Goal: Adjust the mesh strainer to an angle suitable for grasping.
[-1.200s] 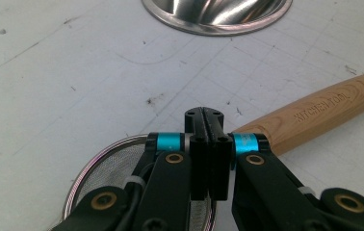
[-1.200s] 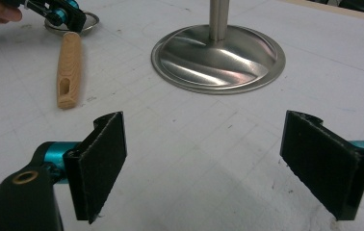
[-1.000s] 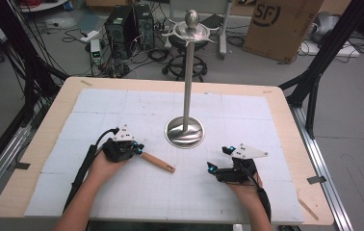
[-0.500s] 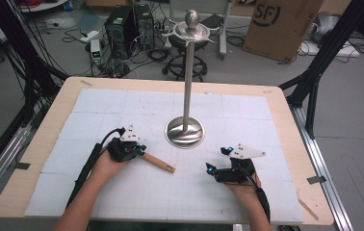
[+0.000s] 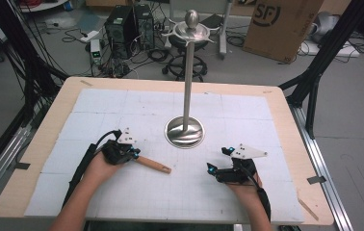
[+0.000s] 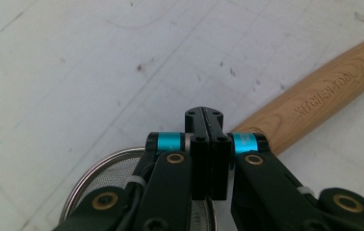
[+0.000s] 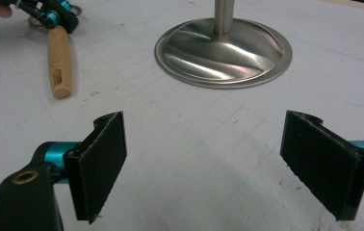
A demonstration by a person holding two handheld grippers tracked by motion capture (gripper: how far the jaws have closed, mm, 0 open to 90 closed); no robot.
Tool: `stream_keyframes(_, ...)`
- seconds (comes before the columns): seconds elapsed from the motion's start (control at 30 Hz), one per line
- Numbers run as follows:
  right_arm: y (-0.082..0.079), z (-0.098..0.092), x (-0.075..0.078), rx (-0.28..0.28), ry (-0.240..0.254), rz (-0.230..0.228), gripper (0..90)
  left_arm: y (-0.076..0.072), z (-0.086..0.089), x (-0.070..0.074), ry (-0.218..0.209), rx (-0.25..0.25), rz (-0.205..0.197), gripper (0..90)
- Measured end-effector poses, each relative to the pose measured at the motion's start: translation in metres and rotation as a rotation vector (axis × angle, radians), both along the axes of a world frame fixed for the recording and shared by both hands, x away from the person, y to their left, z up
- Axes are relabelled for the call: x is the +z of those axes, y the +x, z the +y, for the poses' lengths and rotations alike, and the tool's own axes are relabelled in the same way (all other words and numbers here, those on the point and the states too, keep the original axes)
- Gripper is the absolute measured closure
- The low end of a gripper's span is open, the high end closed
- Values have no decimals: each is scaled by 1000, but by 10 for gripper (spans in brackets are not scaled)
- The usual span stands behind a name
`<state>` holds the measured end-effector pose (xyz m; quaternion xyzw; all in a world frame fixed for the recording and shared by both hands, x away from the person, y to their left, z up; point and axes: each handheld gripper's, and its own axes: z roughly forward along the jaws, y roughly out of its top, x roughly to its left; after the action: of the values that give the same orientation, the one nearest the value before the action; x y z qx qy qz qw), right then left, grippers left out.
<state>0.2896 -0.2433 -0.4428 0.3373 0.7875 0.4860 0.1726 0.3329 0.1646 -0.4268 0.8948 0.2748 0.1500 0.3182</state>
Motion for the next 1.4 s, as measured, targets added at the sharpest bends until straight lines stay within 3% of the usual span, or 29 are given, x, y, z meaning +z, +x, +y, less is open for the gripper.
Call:
stream_keyframes(0.33, 1, 2, -1, 1, -9, -2, 153, -26, 34, -7, -103, 35, 24, 897)
stream_keyframes(0.47, 1, 3, -1, 1, -11, -4, 153, -29, 38, -6, -104, 40, 28, 897)
stream_keyframes(0.63, 2, 3, -1, 4, -12, -4, 154, -31, 37, -3, -123, 39, 2, 896)
stream_keyframes(0.77, 2, 3, -1, 5, -7, -4, 154, -34, 30, 4, -170, 13, -34, 851)
stream_keyframes(1.03, 1, 4, -1, 7, -11, -1, 154, -46, -10, 11, -204, -157, -41, 847)
stream_keyframes(1.2, 0, 4, -1, 6, -14, 3, 154, -50, -33, 1, -154, -234, -5, 858)
stream_keyframes(1.4, 0, 4, -2, 9, -18, 5, 154, -43, -43, -5, -106, -217, 5, 872)
